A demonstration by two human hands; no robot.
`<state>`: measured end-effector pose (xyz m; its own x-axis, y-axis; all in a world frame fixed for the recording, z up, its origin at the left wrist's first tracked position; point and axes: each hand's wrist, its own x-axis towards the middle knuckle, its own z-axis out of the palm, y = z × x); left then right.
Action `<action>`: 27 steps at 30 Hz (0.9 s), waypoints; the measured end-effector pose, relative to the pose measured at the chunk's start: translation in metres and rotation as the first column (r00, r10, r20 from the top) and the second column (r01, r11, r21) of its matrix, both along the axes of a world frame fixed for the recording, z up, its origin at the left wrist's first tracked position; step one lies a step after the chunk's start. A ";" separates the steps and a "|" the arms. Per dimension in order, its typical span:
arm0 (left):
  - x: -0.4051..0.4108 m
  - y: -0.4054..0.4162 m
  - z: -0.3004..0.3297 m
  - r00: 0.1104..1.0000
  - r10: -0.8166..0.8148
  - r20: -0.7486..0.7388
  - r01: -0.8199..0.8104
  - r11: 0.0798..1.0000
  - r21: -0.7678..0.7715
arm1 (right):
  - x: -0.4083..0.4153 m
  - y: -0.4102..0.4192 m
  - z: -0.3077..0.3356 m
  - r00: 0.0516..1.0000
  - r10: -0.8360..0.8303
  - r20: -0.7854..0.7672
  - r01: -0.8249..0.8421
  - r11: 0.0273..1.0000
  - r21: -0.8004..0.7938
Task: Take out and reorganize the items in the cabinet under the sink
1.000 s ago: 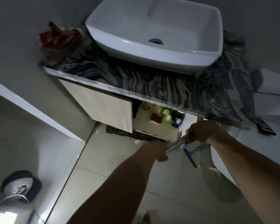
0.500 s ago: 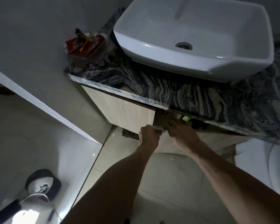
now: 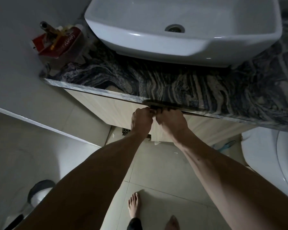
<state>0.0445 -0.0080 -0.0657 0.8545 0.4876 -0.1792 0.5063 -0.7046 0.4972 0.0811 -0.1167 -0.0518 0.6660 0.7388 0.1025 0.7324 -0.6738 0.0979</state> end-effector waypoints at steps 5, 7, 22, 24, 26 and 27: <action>-0.003 0.001 -0.010 0.999 0.011 0.046 -0.009 0.999 -0.043 | -0.003 -0.004 -0.010 0.998 0.012 0.058 -0.008 0.997 -0.071; -0.002 0.003 -0.016 0.997 0.017 0.077 -0.011 0.996 -0.083 | -0.003 -0.004 -0.012 0.995 -0.004 0.099 0.015 0.994 -0.106; 0.027 -0.007 -0.003 0.895 0.447 -0.003 -0.425 0.849 -0.312 | -0.010 -0.026 0.011 0.985 -0.100 -0.140 0.072 0.979 -0.190; 0.030 -0.006 -0.003 0.913 0.400 -0.078 -0.399 0.836 -0.377 | -0.005 -0.051 0.018 0.970 -0.120 -0.212 0.081 0.979 -0.185; 0.022 0.003 -0.002 0.956 0.261 -0.137 -0.294 0.809 -0.509 | -0.005 -0.084 0.026 0.977 -0.103 -0.189 0.060 0.974 -0.219; 0.012 0.010 0.004 0.973 0.169 -0.160 -0.230 0.790 -0.568 | -0.007 -0.101 0.028 0.975 -0.120 -0.189 0.068 0.963 -0.259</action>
